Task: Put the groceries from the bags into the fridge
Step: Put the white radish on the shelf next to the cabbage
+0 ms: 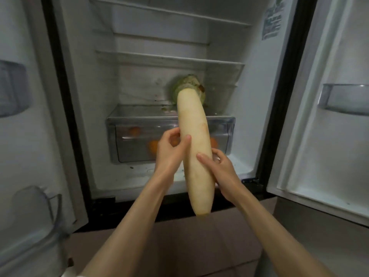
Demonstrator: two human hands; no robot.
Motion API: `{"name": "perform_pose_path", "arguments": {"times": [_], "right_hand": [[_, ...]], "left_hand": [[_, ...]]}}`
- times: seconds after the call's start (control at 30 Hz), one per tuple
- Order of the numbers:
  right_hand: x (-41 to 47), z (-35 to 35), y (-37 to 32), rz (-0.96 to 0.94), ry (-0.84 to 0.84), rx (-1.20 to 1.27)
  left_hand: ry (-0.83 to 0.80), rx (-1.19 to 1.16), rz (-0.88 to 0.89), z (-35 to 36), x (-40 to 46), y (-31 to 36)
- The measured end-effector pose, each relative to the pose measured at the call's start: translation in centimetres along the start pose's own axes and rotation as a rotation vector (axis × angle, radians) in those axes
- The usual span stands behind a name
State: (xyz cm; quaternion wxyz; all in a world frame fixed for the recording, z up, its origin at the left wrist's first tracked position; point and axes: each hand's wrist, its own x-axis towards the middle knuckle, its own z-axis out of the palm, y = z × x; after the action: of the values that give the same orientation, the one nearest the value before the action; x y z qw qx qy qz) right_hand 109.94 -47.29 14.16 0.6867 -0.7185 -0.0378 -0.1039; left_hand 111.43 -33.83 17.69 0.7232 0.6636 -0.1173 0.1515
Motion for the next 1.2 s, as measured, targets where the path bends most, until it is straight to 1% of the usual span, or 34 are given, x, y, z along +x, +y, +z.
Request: {"name": "perform_pose_path", "arguments": {"times": [0.17,0.27,0.33,0.47,0.57,0.7,0.87,0.93,1.03,1.1,1.2], "right_hand": [[8.3,0.0,-2.6,0.072,-0.092,0.14],[12.7,1.1,-4.5,0.104,-0.159,0.112],[15.7,2.1,-5.4,0.11,-0.196,0.078],[21.6,4.0,-6.0,0.101,-0.236,0.034],[25.3,5.2,-6.2,0.065,-0.202,-0.014],[29.9,6.6,-6.0,0.012,-0.09,-0.08],[34.2,8.0,-5.3,0.008,-0.025,-0.122],[35.3,8.4,-5.0,0.006,-0.007,-0.131],[36.5,8.7,-4.4,0.013,-0.002,-0.122],[37.0,8.7,-3.9,0.016,0.008,-0.138],[37.4,8.3,-3.5,-0.039,0.051,-0.215]], "left_hand": [[-0.085,0.085,-0.012,0.6,4.8,-0.2],[-0.104,0.107,-0.037,0.3,8.4,0.1],[-0.087,0.087,-0.055,-0.2,11.3,0.2],[-0.014,0.122,-0.086,-1.2,17.1,-0.3],[0.007,0.112,-0.113,-1.7,21.4,-1.1],[-0.006,0.112,-0.15,-2.0,26.7,-1.8],[-0.082,0.193,-0.249,-2.4,32.0,-2.7],[-0.083,0.217,-0.267,-2.3,33.5,-3.3],[-0.037,0.23,-0.271,-2.3,35.1,-4.2],[-0.057,0.264,-0.282,-2.4,35.7,-4.7],[-0.116,0.32,-0.278,-2.6,36.3,-5.0]]}}
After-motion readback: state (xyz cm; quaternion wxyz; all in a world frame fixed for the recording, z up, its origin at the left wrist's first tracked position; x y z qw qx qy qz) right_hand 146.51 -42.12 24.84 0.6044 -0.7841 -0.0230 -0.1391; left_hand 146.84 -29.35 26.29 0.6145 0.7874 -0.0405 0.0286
